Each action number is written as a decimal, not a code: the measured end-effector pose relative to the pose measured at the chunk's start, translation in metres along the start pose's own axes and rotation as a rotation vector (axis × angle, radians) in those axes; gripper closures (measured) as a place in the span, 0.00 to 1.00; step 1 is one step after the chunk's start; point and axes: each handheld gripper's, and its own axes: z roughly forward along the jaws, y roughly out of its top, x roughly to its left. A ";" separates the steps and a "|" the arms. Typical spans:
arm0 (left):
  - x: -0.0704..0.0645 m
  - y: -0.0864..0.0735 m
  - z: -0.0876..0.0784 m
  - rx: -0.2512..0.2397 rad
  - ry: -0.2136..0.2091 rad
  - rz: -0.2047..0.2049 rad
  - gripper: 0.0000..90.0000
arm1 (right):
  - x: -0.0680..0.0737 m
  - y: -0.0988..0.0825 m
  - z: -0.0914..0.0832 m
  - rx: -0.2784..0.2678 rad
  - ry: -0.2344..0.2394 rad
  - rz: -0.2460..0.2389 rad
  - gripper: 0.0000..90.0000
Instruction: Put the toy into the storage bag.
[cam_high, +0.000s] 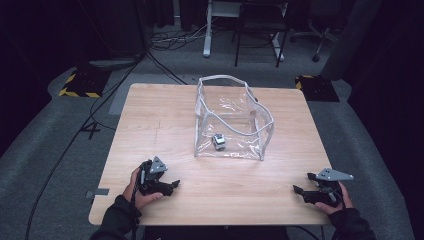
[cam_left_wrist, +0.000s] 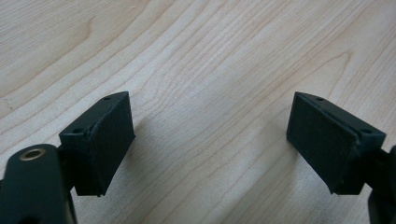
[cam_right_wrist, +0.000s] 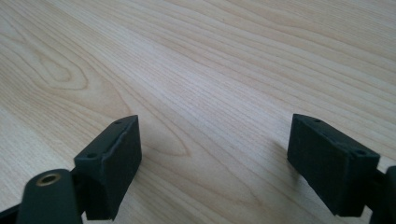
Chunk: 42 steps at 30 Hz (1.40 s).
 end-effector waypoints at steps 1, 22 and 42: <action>0.000 0.000 0.000 0.000 0.000 0.000 0.17 | 0.000 0.000 0.000 0.000 0.000 0.000 0.20; -0.001 -0.001 -0.002 0.005 0.010 0.000 0.17 | -0.001 0.002 0.002 -0.001 0.006 0.005 0.19; 0.000 0.001 0.001 -0.003 0.015 -0.006 0.17 | -0.002 0.002 0.002 0.000 0.008 -0.003 0.19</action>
